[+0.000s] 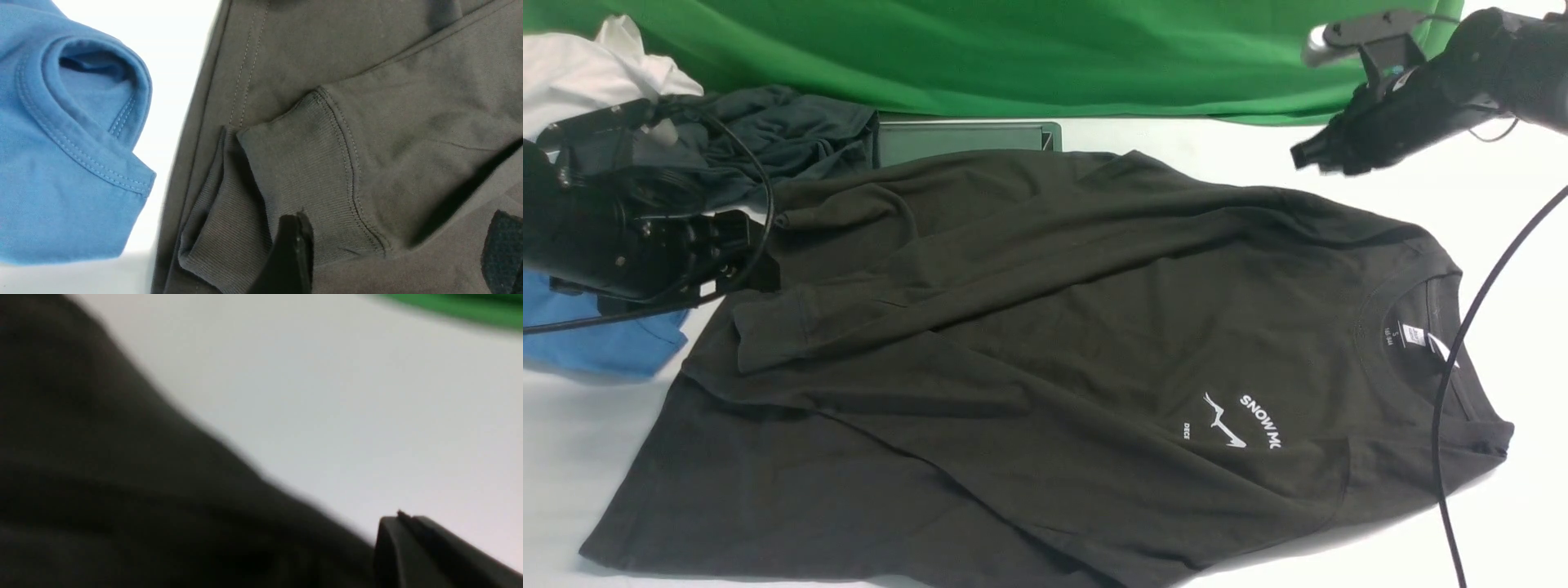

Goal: Fold a long-sleeved shirt on a white desktop.
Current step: 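Grasp the near edge of the shirt at its hem and shoulder corners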

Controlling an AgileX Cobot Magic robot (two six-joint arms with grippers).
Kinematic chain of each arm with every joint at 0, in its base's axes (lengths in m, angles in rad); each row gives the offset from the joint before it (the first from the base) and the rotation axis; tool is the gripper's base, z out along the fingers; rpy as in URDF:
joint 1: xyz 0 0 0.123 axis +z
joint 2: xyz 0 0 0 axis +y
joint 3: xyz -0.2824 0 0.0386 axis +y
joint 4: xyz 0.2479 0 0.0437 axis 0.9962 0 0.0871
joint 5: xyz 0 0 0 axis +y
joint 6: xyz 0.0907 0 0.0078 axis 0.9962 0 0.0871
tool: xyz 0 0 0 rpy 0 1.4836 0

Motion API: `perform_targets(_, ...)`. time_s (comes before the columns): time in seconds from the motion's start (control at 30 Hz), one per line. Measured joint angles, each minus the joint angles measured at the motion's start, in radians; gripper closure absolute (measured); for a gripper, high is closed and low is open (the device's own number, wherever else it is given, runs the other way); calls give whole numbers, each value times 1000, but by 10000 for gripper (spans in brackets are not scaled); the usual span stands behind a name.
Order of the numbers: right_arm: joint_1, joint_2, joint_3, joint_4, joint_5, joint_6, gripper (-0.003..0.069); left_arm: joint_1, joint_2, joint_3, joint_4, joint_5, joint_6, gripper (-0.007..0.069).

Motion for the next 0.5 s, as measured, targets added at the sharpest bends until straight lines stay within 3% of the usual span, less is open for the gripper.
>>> perform_targets(0.1,1,0,-5,48,89,1,634,0,0,0,0,0,0,37)
perform_targets(0.5,44,70,-10,97,112,-1,634,0,0,0,0,4,-1,37)
